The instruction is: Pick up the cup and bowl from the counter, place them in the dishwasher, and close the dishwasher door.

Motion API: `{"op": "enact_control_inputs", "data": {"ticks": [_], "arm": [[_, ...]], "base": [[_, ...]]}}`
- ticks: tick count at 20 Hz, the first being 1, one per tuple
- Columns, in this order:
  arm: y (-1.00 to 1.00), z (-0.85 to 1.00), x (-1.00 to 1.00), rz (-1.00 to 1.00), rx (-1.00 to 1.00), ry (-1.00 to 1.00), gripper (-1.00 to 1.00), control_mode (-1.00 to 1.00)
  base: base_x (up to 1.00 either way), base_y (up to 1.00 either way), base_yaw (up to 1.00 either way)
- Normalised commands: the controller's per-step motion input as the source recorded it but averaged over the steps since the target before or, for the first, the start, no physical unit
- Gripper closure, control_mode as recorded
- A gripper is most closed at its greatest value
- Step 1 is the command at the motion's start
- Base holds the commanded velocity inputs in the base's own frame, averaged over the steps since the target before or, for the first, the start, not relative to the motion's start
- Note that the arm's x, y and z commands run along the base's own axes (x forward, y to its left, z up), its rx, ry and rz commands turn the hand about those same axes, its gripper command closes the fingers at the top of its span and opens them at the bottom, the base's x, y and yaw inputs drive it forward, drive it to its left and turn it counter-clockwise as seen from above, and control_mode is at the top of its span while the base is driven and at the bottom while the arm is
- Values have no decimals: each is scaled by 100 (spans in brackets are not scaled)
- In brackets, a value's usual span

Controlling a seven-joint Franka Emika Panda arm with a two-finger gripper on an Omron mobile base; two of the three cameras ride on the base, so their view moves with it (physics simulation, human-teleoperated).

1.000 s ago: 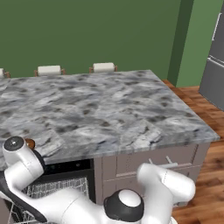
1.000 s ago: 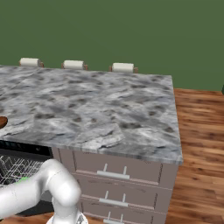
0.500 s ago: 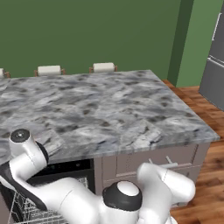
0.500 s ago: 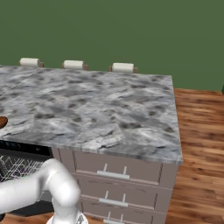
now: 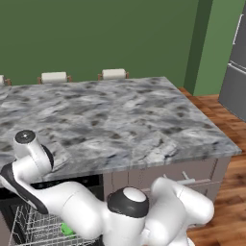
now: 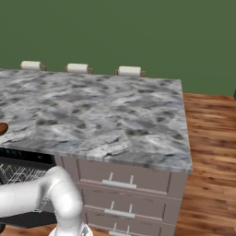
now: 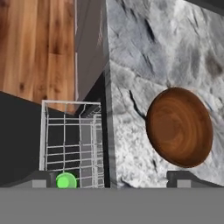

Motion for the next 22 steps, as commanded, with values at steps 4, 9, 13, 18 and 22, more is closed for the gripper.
{"op": "enact_control_inputs", "data": {"ticks": [4,9,13,18,22], "arm": [[0,-2,52,1,0,0,-100,-100],[3,-9,54,2,0,0,-100,-100],[37,-29,37,6,0,0,-100,-100],[65,-38,9,8,-2,0,-100,-100],[41,-21,10,8,-2,0,-100,-100]], "base": [[0,0,0],[0,0,0],[0,0,0],[0,0,0],[0,0,0]]}}
